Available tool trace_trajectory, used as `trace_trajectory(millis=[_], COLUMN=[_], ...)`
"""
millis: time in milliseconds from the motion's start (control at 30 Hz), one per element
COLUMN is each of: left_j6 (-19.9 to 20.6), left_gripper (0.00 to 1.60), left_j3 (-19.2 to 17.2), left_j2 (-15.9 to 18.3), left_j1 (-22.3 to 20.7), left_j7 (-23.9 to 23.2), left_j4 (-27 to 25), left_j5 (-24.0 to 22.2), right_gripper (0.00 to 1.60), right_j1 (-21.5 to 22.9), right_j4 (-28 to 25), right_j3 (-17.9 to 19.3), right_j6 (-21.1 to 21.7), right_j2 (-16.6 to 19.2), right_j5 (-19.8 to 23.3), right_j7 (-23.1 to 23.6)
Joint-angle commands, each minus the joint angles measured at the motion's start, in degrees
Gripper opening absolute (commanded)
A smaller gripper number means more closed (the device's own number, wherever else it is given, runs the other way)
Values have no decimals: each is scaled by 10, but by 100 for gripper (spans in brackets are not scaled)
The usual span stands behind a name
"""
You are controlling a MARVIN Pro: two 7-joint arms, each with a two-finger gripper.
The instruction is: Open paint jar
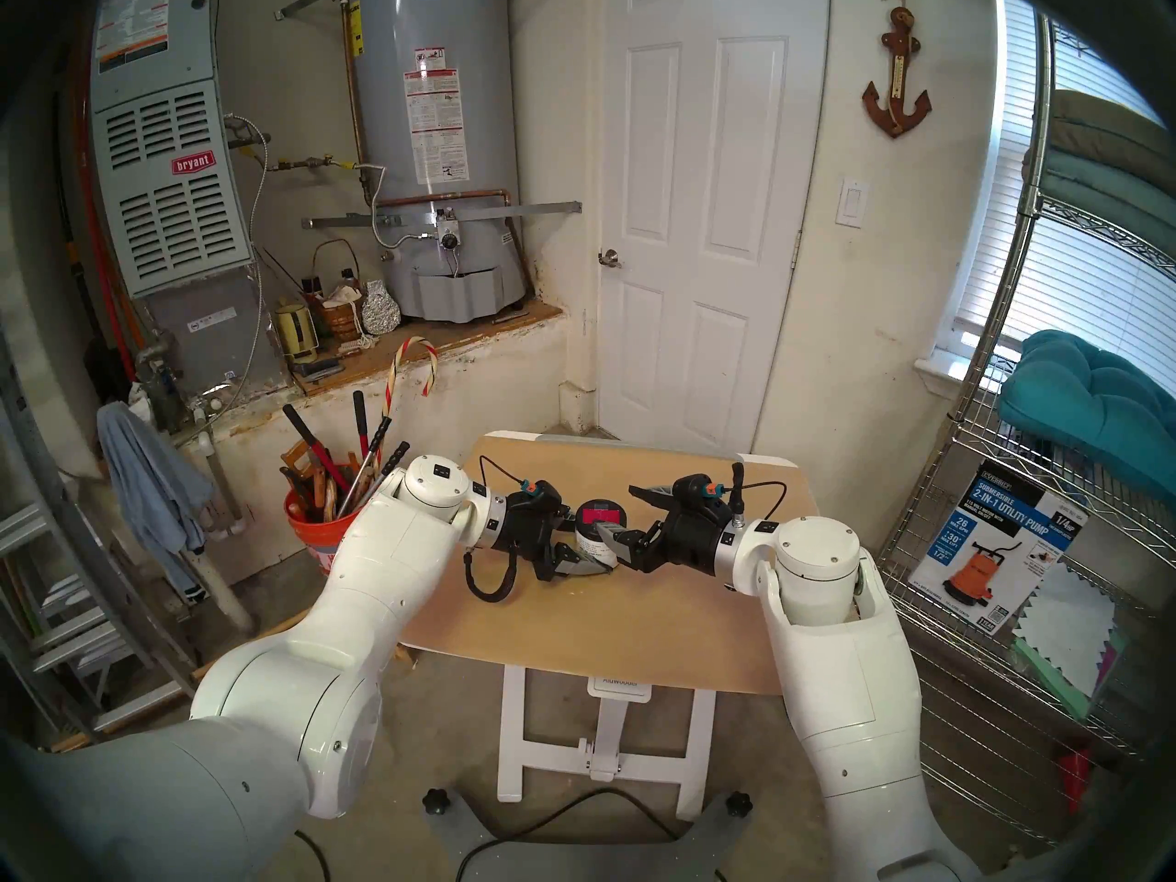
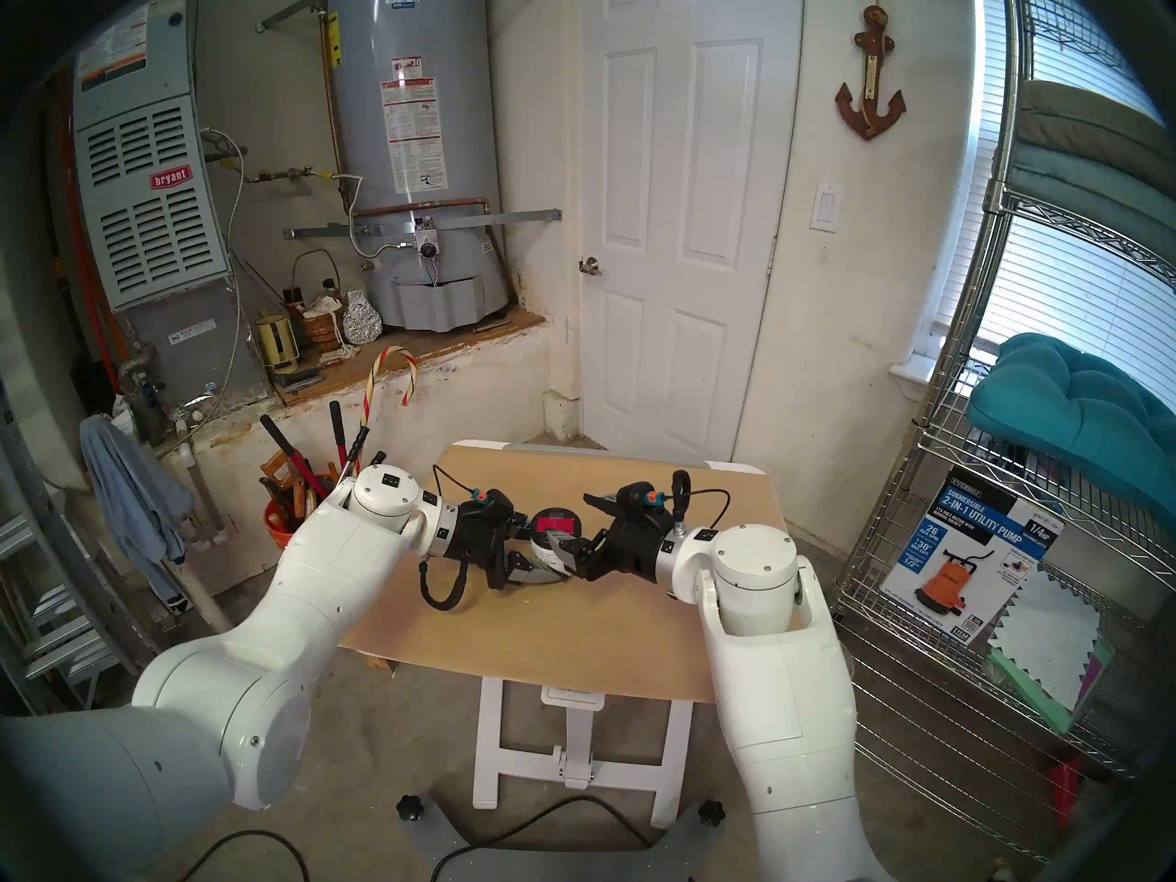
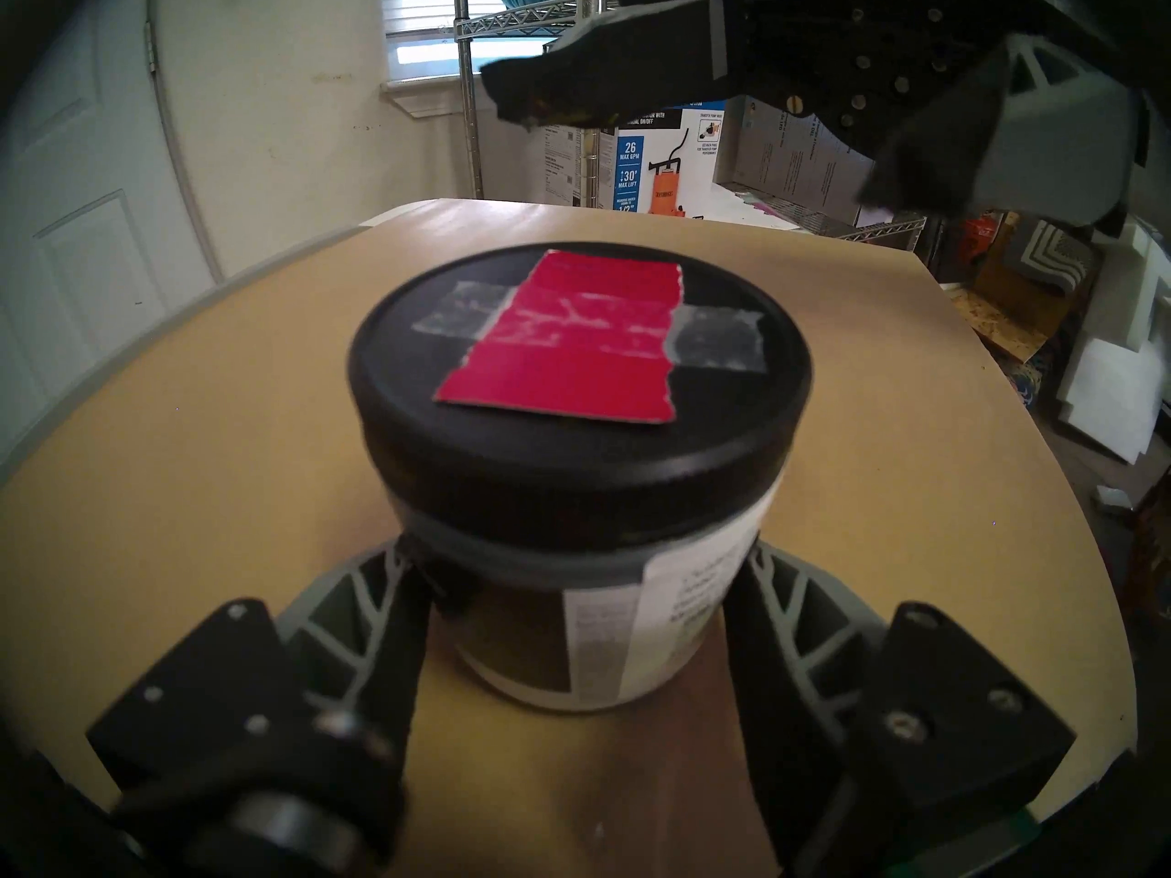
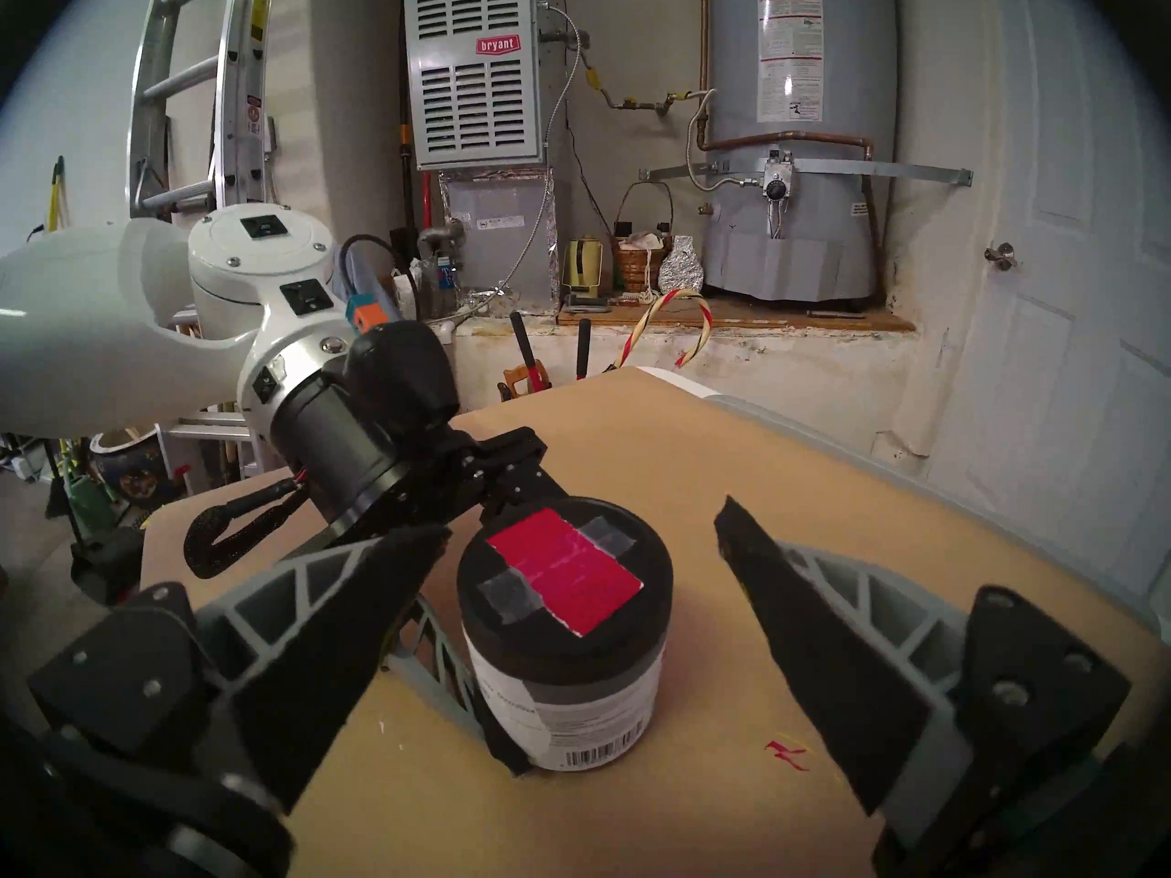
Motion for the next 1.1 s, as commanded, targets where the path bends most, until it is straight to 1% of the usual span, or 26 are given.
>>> trace_trajectory(millis=[0,67,467,900,1067], left_j6=[-3,-4,-7,-6,-7], left_gripper=[0,0,0,0,0], left_j3=[0,0,4,3,2], left_j2=[-3,-3,-3,-3,-3], left_j1=[-14,-16,-17,-18,-17], left_j7=[3,3,1,-1,-1], left_j4=[3,5,10,9,10], left_j5=[0,1,5,5,5], right_gripper=[160,160,160,160,160], right_j1=[-10,-11,-11,2,2], right_j4=[-1,3,10,42,45], right_j3=[-4,-5,-4,-8,-9], right_j6=[-51,-56,-53,-61,-63], right_j2=[-19,-24,-29,-39,-40], right_j5=[3,0,7,6,6], right_j7=[-23,-29,-31,-50,-54])
